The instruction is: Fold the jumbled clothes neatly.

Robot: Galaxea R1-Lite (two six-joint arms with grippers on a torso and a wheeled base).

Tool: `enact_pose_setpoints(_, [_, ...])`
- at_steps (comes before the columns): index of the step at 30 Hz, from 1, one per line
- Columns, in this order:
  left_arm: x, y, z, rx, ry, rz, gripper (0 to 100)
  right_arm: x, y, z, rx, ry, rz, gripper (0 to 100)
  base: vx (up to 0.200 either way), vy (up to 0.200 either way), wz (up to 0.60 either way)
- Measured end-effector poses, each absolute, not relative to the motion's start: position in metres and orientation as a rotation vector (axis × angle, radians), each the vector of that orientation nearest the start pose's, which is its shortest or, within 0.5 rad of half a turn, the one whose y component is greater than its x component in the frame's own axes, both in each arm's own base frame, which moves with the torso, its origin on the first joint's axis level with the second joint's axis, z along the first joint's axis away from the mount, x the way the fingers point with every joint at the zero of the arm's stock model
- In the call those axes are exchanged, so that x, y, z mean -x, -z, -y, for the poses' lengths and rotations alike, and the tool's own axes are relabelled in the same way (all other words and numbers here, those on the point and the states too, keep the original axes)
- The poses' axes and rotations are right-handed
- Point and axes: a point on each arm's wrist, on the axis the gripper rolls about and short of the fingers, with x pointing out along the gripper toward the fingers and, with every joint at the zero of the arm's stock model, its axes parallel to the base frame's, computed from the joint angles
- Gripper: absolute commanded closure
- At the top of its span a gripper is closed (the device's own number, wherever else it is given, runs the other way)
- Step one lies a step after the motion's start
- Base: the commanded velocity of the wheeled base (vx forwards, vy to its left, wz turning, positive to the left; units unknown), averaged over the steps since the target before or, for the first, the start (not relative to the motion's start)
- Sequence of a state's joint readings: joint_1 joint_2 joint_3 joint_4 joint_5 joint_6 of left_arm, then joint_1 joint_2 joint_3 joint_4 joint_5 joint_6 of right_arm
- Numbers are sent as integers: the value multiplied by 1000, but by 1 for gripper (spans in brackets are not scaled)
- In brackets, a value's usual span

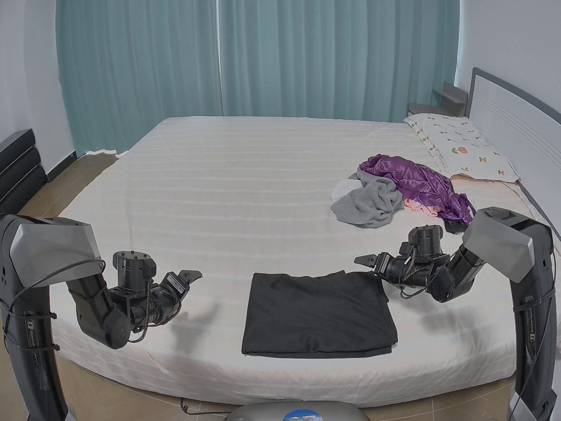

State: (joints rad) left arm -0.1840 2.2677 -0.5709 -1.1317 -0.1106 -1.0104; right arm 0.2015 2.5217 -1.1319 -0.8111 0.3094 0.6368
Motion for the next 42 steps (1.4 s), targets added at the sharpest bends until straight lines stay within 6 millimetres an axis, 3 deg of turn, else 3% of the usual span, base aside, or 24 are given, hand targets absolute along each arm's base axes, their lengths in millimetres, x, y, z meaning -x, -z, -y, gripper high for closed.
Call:
enact_pose_setpoints(6, [-326,8,63,955,-24,-661,0,-426,40,-94,-637,-306,-722,0,0,0,0])
enact_pose_setpoints(7, [-326,8,63,954,-24,-661,0,-426,40,-95,-637,-309,-725,100,0,0,0])
enact_pose_setpoints(24, [-326,8,63,954,-24,-661,0,-430,41,-94,-554,-264,-741,100,0,0,0])
enact_pose_setpoints(42, [-330,6,64,955,-17,-648,0,-435,40,-70,-579,-197,-725,100,0,0,0])
